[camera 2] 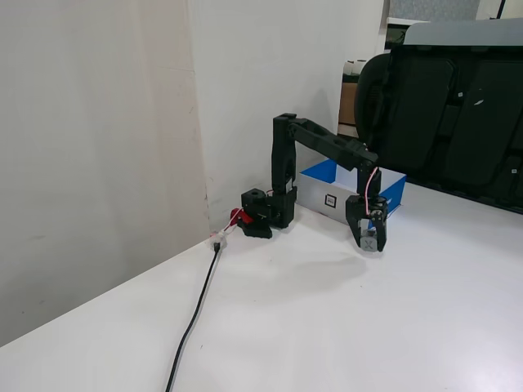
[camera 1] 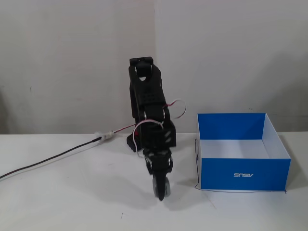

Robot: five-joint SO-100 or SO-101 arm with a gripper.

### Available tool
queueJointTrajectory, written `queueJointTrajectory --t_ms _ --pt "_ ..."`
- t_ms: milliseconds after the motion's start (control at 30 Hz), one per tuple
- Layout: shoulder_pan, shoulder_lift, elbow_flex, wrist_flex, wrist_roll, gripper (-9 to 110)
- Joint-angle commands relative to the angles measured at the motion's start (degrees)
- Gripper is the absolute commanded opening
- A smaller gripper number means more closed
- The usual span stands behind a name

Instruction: Pick the gray block and keep it in the box.

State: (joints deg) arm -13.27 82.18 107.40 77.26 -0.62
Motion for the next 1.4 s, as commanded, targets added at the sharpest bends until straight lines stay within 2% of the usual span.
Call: queueJointTrajectory --t_ms 0,200,400,600,867,1033,1100,1133,1267,1367 --pt "0.88 10.20 -6.50 3.08 0.35 0" --pt "-5.54 26.63 -9.76 11.25 0.35 0" --pt "-20.74 41.48 -5.01 13.01 0.35 0" --pt "-37.35 50.71 2.29 9.14 0.44 0" --pt "-54.05 59.59 16.26 -2.72 0.44 0" --pt "-54.40 45.79 10.81 -3.60 1.05 1" --pt "-54.32 45.26 12.22 -5.10 1.05 25" --pt "-54.32 45.35 12.22 -5.19 1.41 27" --pt "-53.53 45.79 11.25 -5.19 3.25 29" --pt "-51.06 46.32 9.05 -3.52 3.69 26"
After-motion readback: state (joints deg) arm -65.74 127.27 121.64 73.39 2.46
